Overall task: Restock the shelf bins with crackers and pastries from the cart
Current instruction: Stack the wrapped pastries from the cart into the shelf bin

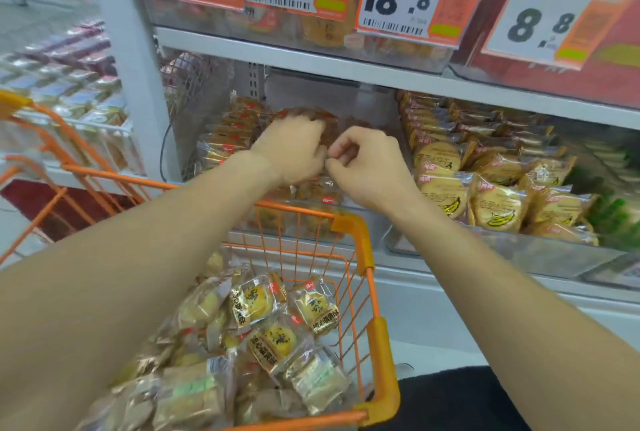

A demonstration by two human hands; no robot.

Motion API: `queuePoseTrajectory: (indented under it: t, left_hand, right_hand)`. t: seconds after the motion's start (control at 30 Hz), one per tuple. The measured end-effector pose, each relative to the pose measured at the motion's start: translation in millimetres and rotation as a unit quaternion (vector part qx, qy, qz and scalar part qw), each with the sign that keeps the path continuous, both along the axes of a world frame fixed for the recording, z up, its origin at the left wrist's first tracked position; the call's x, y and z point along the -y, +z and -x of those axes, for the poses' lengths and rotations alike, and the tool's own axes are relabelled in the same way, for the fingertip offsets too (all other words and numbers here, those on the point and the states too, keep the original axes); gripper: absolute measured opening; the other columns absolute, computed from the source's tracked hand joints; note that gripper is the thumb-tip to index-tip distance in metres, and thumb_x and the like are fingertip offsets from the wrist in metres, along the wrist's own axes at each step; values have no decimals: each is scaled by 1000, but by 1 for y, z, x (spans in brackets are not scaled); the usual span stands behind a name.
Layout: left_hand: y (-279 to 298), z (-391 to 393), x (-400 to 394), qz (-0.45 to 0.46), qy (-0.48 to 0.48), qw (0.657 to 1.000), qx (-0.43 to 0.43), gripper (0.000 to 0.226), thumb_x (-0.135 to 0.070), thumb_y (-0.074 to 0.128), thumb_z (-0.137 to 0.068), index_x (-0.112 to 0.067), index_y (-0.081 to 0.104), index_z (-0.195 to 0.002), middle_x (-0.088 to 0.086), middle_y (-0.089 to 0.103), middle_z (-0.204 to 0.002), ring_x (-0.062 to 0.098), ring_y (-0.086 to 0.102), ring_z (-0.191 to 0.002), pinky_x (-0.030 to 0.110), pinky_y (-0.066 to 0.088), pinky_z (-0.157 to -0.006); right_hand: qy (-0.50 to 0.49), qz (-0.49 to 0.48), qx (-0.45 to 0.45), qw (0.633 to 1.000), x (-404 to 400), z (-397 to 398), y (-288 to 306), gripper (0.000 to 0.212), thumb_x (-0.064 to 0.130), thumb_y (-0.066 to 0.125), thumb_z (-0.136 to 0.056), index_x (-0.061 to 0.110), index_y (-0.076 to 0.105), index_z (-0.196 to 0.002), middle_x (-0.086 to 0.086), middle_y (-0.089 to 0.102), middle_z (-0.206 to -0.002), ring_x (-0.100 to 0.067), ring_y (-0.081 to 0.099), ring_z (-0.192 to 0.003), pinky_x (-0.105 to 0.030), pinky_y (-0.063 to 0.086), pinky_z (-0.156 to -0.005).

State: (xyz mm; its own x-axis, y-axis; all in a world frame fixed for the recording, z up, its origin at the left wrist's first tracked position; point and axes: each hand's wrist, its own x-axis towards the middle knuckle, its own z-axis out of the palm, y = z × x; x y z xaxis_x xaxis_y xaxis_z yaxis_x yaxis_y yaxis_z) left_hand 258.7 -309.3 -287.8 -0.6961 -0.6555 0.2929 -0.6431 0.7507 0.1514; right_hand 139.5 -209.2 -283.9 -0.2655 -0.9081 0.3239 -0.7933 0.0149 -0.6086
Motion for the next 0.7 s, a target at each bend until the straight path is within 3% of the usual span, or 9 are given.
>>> queuePoseTrajectory:
  t: [0.07, 0.17, 0.23, 0.33, 0.4, 0.53, 0.63, 0.7]
  left_hand:
    - [13, -24, -22, 41, -15, 998, -50, 28, -22, 46, -83, -13, 68, -98, 9, 66, -103, 33, 58, -101, 42, 49, -86]
    - [21, -58, -58, -32, 14, 997, -71, 30, -27, 39, -76, -21, 67, -84, 2, 70, -87, 30, 63, -84, 42, 53, -75]
    - [11, -78, -71, -77, 50, 996, -3, 20, -27, 44, -82, -22, 63, -81, 2, 68, -80, 30, 62, -78, 41, 54, -70]
    - [-16, -104, -83, -96, 92, 983, 130, 17, -26, 49, -89, -15, 56, -79, 4, 60, -78, 31, 62, -80, 36, 52, -67]
    - [-35, -120, -84, -78, 133, 973, 169, 16, -29, 51, -90, -13, 54, -89, 7, 59, -94, 32, 61, -93, 35, 47, -71]
    - [-48, -134, -75, -114, 167, 959, 198, 43, -32, 55, -91, -5, 49, -124, 15, 49, -122, 35, 47, -121, 44, 45, -92]
    - [-54, -135, -73, -164, 153, 946, 234, 54, -39, 58, -92, -7, 44, -133, 12, 46, -127, 33, 52, -117, 42, 48, -93]
    - [-57, -136, -71, -208, 139, 935, 252, 52, -38, 62, -90, -12, 47, -133, 5, 41, -118, 28, 56, -102, 42, 51, -91]
  right_hand:
    - [44, -41, 14, 998, -18, -11, -1, 8, 17, 71, -81, 21, 66, -76, 10, 64, -63, 0, 58, -56, -7, 43, -57]
    - [170, -172, -11, 970, -39, -31, -3, 13, 25, 74, -87, 22, 63, -80, 4, 70, -63, -1, 63, -54, -22, 52, -63]
    - [238, -277, -64, 929, -45, -44, -6, 17, 35, 73, -90, 20, 67, -92, 6, 72, -71, -6, 66, -62, -27, 56, -70]
    - [268, -394, -169, 863, -48, -60, -16, 36, 46, 70, -91, 20, 67, -115, 8, 66, -98, -14, 64, -91, -33, 52, -82]
    - [269, -436, -189, 838, -46, -66, -22, 44, 47, 69, -92, 19, 63, -126, 6, 64, -111, -19, 62, -101, -32, 48, -81]
    - [263, -436, -177, 842, -32, -76, -33, 55, 38, 71, -92, 21, 52, -141, 1, 60, -132, -21, 59, -107, -31, 45, -82]
    - [282, -454, -215, 818, -23, -86, -46, 68, 27, 73, -92, 29, 40, -151, -1, 52, -146, -25, 57, -120, -33, 48, -84]
    - [296, -486, -227, 790, -18, -95, -60, 80, 24, 74, -91, 30, 28, -157, -3, 49, -150, -29, 60, -120, -37, 54, -89]
